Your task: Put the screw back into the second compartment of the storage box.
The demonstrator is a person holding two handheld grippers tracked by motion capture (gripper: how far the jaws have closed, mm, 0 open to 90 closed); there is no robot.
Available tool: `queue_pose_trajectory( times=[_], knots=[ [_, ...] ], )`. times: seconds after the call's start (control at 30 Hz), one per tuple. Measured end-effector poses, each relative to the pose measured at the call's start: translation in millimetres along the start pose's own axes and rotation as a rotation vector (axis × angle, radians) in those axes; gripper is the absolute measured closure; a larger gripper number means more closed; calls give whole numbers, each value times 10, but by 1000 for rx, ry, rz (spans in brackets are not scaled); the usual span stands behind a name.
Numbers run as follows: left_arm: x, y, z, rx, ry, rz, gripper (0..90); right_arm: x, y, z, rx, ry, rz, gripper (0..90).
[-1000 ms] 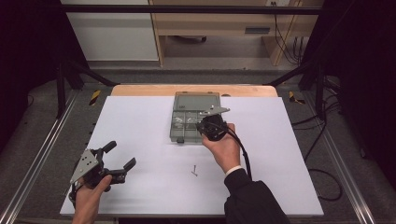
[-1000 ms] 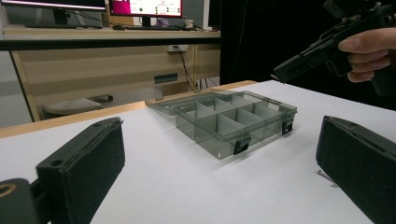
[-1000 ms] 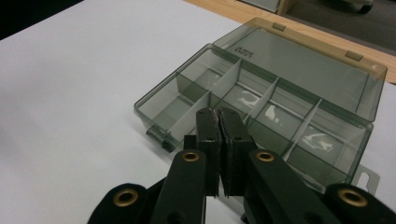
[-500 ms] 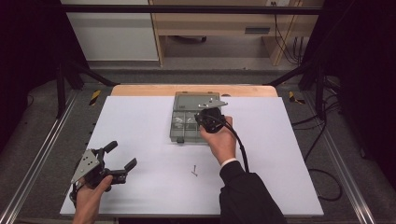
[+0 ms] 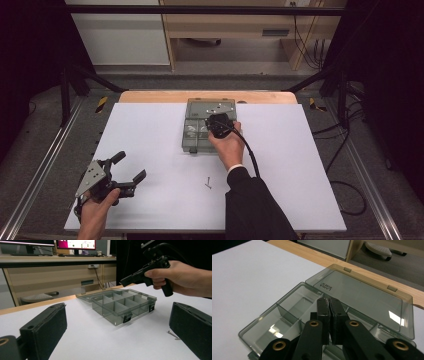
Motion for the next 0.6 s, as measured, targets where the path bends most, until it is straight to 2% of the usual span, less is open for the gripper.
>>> queue_pose_trajectory(
  times=[0.07, 0.37, 0.47, 0.53, 0.6],
  knots=[
    [1, 6, -3, -1, 2, 1, 12, -7, 2, 43, 7, 4, -18, 880],
    [4, 3, -3, -1, 4, 1, 12, -31, 19, 218, 15, 30, -38, 876],
    [-1, -2, -6, 2, 1, 2, 12, -16, -11, 236, 29, 21, -20, 715],
    [-1, -1, -7, 0, 1, 1, 13, -29, -21, 156, 32, 13, -16, 635],
    [-2, -2, -7, 1, 1, 0, 12, -41, -10, 120, 28, 9, -20, 607]
  ],
)
Point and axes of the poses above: each handheld gripper's, and its own axes: z roughly forward along the jaws, x roughly out of its underside, y roughly to its left, the point moved 5 cm from there along z, roughly forward along the jaws, and after that the axes turned 7 degrees about y, right-handed, at the moved point
